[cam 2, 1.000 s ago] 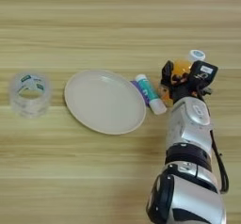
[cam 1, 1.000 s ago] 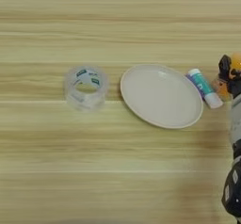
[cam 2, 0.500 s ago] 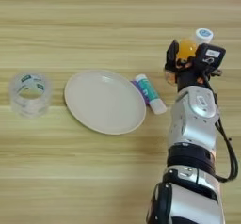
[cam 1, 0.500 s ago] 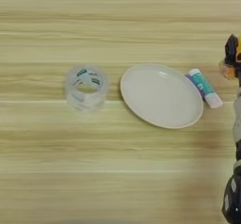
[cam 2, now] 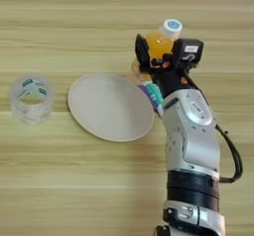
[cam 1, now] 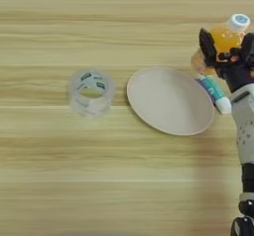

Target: Move the objects on the table

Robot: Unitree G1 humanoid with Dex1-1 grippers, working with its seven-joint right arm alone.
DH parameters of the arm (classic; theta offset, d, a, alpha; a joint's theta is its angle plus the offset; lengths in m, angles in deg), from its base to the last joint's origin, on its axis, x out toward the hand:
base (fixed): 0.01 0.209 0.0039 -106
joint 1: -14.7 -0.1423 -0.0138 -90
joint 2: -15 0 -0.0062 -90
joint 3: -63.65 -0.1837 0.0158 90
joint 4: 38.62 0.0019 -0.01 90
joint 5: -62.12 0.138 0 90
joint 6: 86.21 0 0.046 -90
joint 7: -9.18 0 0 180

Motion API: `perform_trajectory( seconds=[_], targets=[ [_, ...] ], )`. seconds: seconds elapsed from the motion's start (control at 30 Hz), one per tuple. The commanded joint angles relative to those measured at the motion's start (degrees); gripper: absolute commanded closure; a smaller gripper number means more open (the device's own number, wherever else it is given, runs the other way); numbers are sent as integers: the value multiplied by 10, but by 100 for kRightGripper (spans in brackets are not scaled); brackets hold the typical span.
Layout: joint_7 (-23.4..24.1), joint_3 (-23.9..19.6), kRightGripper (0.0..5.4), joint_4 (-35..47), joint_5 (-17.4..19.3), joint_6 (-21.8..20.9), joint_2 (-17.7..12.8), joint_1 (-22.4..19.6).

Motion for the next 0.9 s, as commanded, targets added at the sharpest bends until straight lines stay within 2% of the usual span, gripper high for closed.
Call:
perform_trajectory(
  seconds=[0.03, 0.33, 0.9],
  targets=[
    [-13, 17, 188, 50, 1, 9, -9, -21],
    [-34, 60, 188, 42, -17, 24, 12, -8],
    [-58, 61, 188, -83, -42, -7, 20, -38]
  ],
)
